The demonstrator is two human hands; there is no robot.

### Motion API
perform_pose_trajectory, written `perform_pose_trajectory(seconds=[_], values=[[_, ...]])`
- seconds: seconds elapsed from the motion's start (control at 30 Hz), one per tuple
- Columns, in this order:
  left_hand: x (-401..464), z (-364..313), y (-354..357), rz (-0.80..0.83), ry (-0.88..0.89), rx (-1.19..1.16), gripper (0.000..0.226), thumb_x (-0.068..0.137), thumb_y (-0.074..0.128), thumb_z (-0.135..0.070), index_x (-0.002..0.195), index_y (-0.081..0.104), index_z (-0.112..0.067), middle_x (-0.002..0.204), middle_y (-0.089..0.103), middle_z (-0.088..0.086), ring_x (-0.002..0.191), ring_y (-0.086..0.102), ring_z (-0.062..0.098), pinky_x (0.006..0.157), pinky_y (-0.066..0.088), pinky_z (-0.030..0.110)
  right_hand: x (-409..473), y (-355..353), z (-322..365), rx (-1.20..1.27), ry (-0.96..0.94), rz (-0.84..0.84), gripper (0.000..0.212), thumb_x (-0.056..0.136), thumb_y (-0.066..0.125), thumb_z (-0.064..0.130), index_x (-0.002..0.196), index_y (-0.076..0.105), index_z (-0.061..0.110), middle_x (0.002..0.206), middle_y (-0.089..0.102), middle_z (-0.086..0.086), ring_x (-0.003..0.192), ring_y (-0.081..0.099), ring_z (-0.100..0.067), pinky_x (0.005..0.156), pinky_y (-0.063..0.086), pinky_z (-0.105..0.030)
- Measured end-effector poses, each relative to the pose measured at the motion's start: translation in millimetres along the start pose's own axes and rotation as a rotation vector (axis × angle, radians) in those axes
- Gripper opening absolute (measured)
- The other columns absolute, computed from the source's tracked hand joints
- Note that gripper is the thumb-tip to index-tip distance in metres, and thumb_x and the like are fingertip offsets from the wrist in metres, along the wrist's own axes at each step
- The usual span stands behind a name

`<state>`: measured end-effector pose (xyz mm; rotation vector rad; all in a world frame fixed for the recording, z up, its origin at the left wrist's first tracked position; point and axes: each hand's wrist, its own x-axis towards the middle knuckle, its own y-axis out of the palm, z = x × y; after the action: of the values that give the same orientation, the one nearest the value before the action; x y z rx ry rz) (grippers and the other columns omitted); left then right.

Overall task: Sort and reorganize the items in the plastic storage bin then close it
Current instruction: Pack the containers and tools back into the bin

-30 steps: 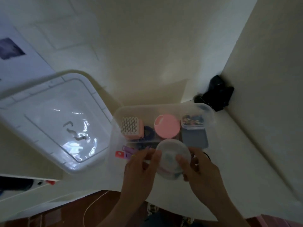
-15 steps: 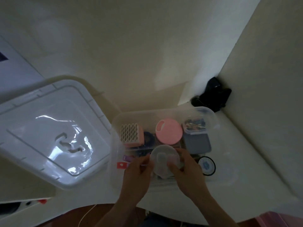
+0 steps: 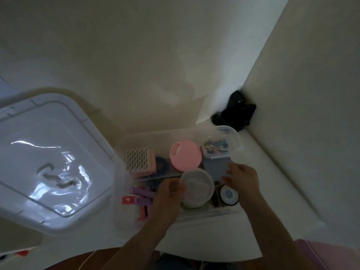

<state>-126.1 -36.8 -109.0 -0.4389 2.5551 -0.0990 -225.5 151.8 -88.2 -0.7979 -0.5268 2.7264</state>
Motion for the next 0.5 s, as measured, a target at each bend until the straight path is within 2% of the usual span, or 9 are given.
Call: perform_pose_trajectory(seconds=[0.1,0.17,0.23,0.33,0.4,0.5], values=[[14.8,-2.6,46.1,-0.001,-0.023,-0.004,0.026,0.086,0.073,-0.044,0.094,0.065,-0.02,0.088,0.073,0.001,0.086,0.071,0.021,0.082,0.058,0.042,-1.7,-17.5,5.3,-0.175,-0.13,-0.031,0.024,0.079,0.069,0.046,0.092,0.071,0.025,0.077,0.074,0.006,0.072,0.072,-0.015,0.079,0.059,-0.044],[27.0,-4.8,78.3,0.018,-0.031,0.002,0.029,0.083,0.073,-0.045,0.089,0.061,-0.019,0.088,0.072,0.004,0.087,0.069,0.026,0.082,0.057,0.046,-6.1,-28.3,2.3,-0.318,-0.265,-0.041,0.022,0.08,0.071,0.044,0.097,0.071,0.029,0.087,0.073,0.01,0.078,0.069,-0.011,0.08,0.057,-0.035],[40.0,-6.6,105.1,0.042,-0.043,-0.04,0.028,0.087,0.073,-0.037,0.086,0.055,-0.016,0.088,0.067,0.008,0.088,0.066,0.03,0.081,0.055,0.048,-1.9,-34.2,-6.2,-0.481,-0.426,-0.049,0.028,0.08,0.074,0.036,0.106,0.069,0.029,0.1,0.07,0.006,0.087,0.067,-0.015,0.082,0.055,-0.034],[58.5,-7.9,123.9,0.023,-0.014,0.096,0.024,0.093,0.064,-0.03,0.082,0.054,-0.013,0.083,0.062,0.004,0.079,0.059,0.024,0.068,0.046,0.034,13.6,-35.1,-16.1,-0.676,-0.617,-0.077,0.035,0.079,0.076,0.026,0.113,0.071,0.023,0.118,0.064,-0.001,0.099,0.063,-0.024,0.083,0.05,-0.03],[66.4,-10.0,127.0,-0.032,-0.01,0.12,0.017,0.092,0.066,-0.026,0.083,0.061,-0.012,0.084,0.066,0.004,0.079,0.059,0.02,0.067,0.043,0.028,23.5,-33.4,-26.0,-0.897,-0.812,-0.128,0.029,0.072,0.081,0.025,0.101,0.076,0.019,0.117,0.064,-0.004,0.101,0.055,-0.03,0.08,0.052,-0.033],[72.2,-9.4,129.3,-0.102,0.01,0.112,0.016,0.089,0.071,-0.025,0.088,0.065,-0.01,0.083,0.066,0.002,0.078,0.06,0.019,0.069,0.044,0.026,33.7,-35.5,-36.5,-1.012,-0.985,-0.144,0.024,0.073,0.08,0.03,0.094,0.075,0.019,0.11,0.068,-0.002,0.092,0.048,-0.031,0.07,0.052,-0.038]])
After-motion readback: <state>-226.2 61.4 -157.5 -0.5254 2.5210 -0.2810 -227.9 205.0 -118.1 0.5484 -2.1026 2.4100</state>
